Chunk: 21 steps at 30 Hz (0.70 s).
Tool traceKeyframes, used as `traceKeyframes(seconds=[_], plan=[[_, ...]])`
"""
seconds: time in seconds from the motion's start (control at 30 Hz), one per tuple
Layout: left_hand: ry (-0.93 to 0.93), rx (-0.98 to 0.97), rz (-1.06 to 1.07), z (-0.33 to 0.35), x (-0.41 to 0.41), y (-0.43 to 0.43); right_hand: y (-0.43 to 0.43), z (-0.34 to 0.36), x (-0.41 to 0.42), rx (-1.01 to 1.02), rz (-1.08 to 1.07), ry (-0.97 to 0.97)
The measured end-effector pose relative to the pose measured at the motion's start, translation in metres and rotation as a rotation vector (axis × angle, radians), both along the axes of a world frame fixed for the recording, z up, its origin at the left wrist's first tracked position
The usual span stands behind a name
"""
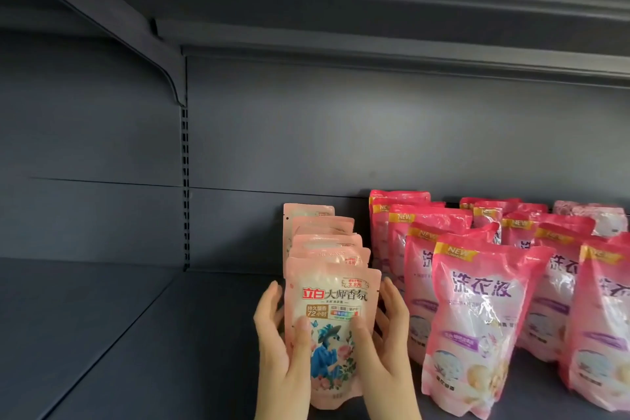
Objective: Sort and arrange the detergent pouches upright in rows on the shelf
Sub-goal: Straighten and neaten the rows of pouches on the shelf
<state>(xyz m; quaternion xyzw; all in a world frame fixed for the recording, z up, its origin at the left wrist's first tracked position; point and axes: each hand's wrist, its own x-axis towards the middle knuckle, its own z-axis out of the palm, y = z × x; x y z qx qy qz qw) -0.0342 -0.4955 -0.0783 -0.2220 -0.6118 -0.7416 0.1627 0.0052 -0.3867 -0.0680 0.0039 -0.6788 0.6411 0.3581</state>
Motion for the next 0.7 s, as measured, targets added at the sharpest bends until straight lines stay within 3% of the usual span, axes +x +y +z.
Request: traceKeyframes(seconds=[0.2, 0.33, 0.4, 0.47, 0.5, 0.57, 0.6, 0.67, 0.7], plan=[[-0.004, -0.16, 0.03, -0.001, 0.01, -0.011, -0.005, -0.01, -0.002, 0.051, 0.113, 0.007], [-0.04, -0.171, 0.027, 0.009, 0.015, -0.007, -0.004, -0.014, -0.005, 0.132, -0.014, 0.019], [-0.156, 0.048, -0.043, 0.024, 0.004, 0.011, -0.005, -0.016, -0.006, 0.158, -0.053, 0.042], [-0.257, 0.413, -0.077, 0.034, -0.01, 0.027, -0.007, -0.016, -0.008, 0.146, -0.039, 0.028], [-0.297, 0.445, -0.097, 0.032, -0.012, 0.026, -0.007, -0.015, -0.008, 0.125, -0.02, 0.022], [-0.376, 0.313, -0.129, 0.023, -0.007, 0.018, -0.006, -0.013, -0.009, 0.085, 0.014, 0.04], [-0.344, 0.208, -0.128, 0.016, -0.002, 0.013, -0.006, -0.011, -0.009, 0.075, 0.025, 0.045], [-0.231, 0.172, -0.062, 0.001, -0.001, 0.007, -0.003, -0.009, -0.009, 0.066, 0.054, 0.034], [-0.262, 0.151, -0.057, 0.0, -0.004, 0.009, -0.001, -0.009, -0.008, 0.064, 0.075, 0.018]])
